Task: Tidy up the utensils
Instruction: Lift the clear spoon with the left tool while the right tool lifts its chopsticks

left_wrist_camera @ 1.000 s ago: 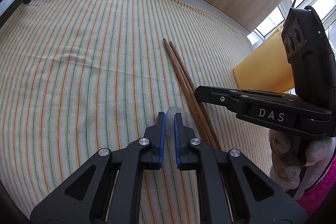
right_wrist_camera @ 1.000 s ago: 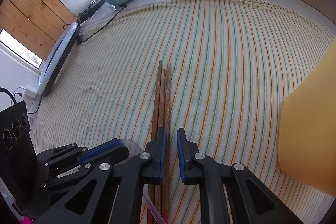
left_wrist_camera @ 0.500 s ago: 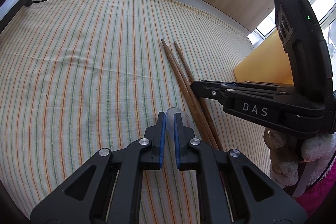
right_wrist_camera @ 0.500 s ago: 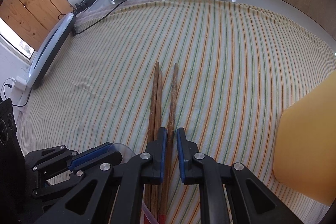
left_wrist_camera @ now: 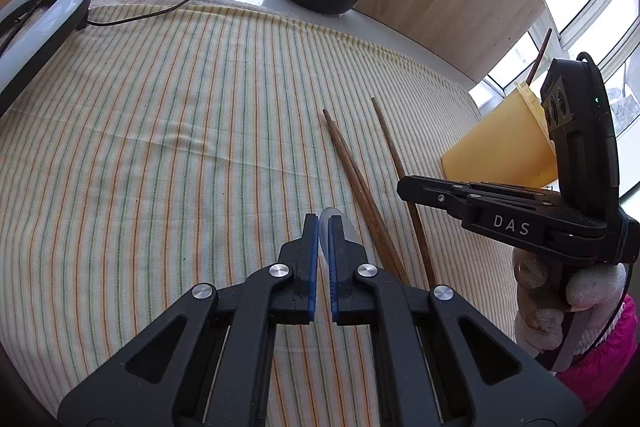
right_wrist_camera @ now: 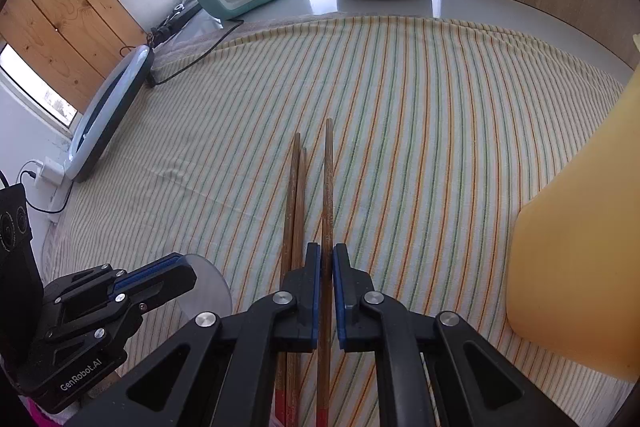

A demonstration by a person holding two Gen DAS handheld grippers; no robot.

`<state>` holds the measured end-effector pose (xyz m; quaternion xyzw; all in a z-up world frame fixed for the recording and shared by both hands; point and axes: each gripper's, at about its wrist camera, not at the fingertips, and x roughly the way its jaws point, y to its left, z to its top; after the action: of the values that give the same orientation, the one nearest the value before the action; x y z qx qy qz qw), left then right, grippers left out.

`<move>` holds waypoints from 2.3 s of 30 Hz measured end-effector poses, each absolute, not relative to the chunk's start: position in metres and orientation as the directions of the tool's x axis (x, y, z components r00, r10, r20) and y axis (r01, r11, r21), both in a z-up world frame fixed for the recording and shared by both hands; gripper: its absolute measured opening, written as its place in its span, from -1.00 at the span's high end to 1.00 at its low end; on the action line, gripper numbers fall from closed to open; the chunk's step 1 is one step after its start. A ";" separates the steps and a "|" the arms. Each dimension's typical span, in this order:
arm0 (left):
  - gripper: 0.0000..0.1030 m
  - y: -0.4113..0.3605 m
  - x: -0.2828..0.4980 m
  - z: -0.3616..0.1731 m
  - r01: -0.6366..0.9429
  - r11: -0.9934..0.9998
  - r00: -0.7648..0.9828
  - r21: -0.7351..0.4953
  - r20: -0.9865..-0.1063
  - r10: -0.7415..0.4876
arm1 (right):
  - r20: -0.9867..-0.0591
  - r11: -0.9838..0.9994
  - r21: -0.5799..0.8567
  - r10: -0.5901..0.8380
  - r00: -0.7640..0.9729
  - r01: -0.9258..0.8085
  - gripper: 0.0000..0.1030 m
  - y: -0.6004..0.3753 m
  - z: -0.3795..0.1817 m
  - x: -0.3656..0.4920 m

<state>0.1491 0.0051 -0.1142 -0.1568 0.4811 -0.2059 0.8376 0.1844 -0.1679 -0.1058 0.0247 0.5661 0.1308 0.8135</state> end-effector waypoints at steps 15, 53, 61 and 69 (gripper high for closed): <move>1.00 0.012 0.144 -0.067 0.245 0.892 0.535 -0.380 -0.714 -0.451 | -0.840 0.953 0.228 0.297 0.455 -0.200 0.93 -0.196 -0.051 0.139; 0.99 0.018 0.142 -0.053 0.261 0.868 0.564 -0.421 -0.664 -0.492 | -0.777 0.941 0.268 0.339 0.530 -0.208 0.93 -0.219 -0.016 0.106; 0.99 0.002 0.133 -0.013 0.317 0.858 0.618 -0.404 -0.598 -0.510 | -0.725 0.935 0.289 0.354 0.591 -0.205 0.93 -0.238 0.014 0.092; 0.99 -0.020 0.137 0.018 0.380 0.830 0.633 -0.409 -0.540 -0.556 | -0.670 0.938 0.295 0.340 0.660 -0.184 0.93 -0.267 0.048 0.083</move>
<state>0.1368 -0.0199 0.0184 -0.1291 0.3395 -0.2616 0.8942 0.0831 -0.2668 0.0484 0.1011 0.3862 0.1446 0.9054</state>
